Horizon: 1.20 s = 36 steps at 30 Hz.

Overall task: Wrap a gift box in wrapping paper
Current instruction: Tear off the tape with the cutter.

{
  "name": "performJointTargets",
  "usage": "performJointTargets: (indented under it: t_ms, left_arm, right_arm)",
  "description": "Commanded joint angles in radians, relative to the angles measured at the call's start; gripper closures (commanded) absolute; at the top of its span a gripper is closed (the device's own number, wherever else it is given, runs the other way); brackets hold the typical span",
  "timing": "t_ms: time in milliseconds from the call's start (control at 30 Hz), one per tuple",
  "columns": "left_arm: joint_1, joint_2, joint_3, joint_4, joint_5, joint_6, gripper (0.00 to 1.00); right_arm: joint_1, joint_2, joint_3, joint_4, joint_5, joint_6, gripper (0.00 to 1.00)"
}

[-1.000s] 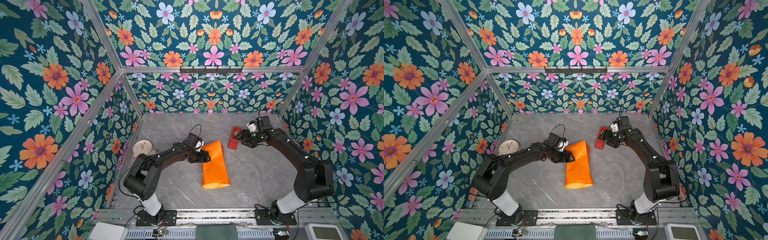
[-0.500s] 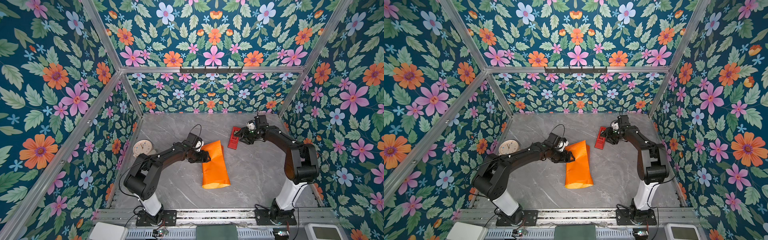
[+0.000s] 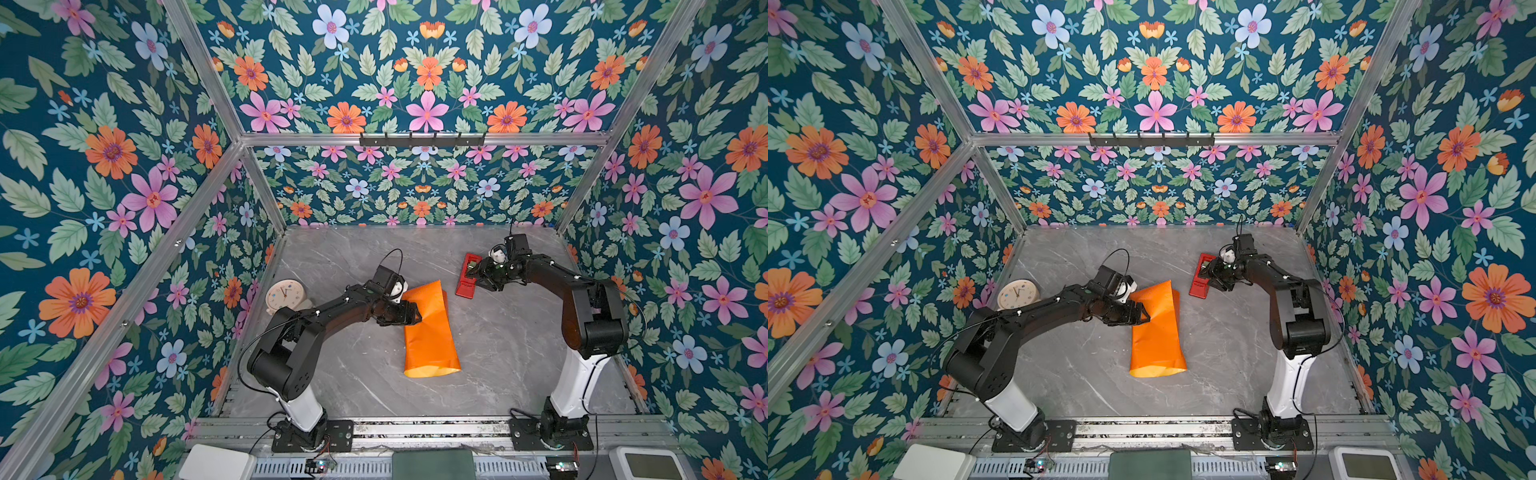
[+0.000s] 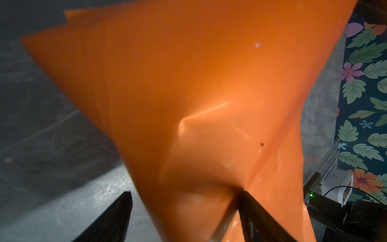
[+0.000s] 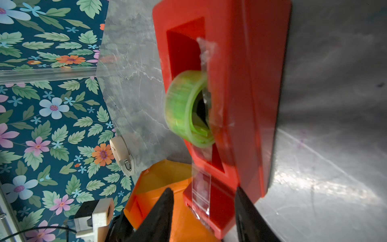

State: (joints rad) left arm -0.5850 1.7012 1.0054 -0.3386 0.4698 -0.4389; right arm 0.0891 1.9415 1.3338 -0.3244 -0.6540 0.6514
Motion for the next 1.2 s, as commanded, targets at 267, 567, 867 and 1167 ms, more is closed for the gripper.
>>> performJointTargets:
  t_ms: [267,567,867,1167]
  left_arm:
    - [-0.003,0.018,-0.017,-0.149,-0.14,0.033,0.19]
    - [-0.003,0.015,-0.017,-0.148,-0.14,0.032,0.19]
    - [-0.003,0.012,-0.024,-0.14,-0.135,0.026,0.19]
    - [-0.003,0.009,-0.021,-0.144,-0.137,0.029,0.2]
  right_arm:
    - [0.003,0.04,-0.032,0.081,-0.022,0.048,0.6]
    - [0.003,0.05,-0.087,0.164,-0.041,0.113,0.68]
    - [0.003,0.059,-0.112,0.217,-0.054,0.153,0.75]
    - [0.001,0.046,-0.12,0.225,-0.045,0.166,0.78]
